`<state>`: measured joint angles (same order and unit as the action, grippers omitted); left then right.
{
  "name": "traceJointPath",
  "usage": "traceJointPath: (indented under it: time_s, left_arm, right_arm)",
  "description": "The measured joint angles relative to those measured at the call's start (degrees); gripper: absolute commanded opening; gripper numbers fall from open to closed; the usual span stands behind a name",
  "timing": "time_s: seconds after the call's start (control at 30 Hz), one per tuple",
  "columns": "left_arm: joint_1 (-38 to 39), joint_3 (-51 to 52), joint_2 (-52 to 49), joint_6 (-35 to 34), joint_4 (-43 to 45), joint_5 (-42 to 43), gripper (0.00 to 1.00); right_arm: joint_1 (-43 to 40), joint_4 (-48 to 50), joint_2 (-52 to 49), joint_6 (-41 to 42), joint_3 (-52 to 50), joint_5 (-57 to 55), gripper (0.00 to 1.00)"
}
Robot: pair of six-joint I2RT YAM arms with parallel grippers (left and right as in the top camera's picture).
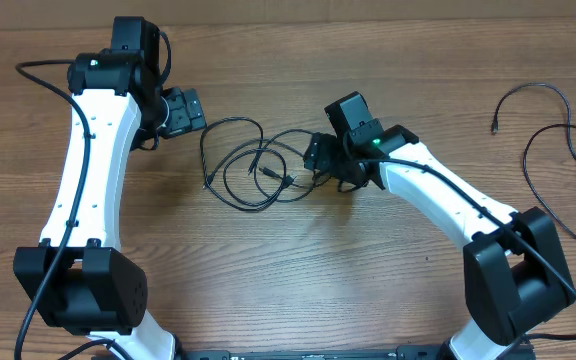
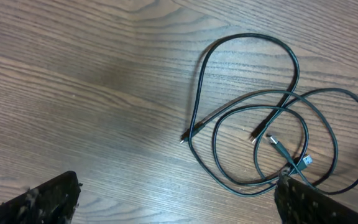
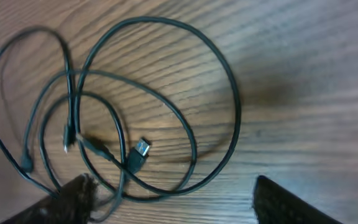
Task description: Untangle cables
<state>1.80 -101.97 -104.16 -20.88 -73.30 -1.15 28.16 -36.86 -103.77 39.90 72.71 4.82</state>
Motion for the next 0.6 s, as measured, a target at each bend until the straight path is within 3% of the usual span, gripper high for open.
traceJointPath:
  time_s: [0.27, 0.6]
  left_arm:
    - [0.0, 0.0, 0.0, 0.0, 0.0, -0.02, 1.0]
    - [0.0, 0.0, 0.0, 0.0, 0.0, -0.02, 1.0]
  right_arm:
    - [0.04, 0.11, -0.09, 11.02, -0.09, -0.37, 0.74]
    - [1.22, 0.33, -4.11, 13.9, -0.09, -0.59, 0.77]
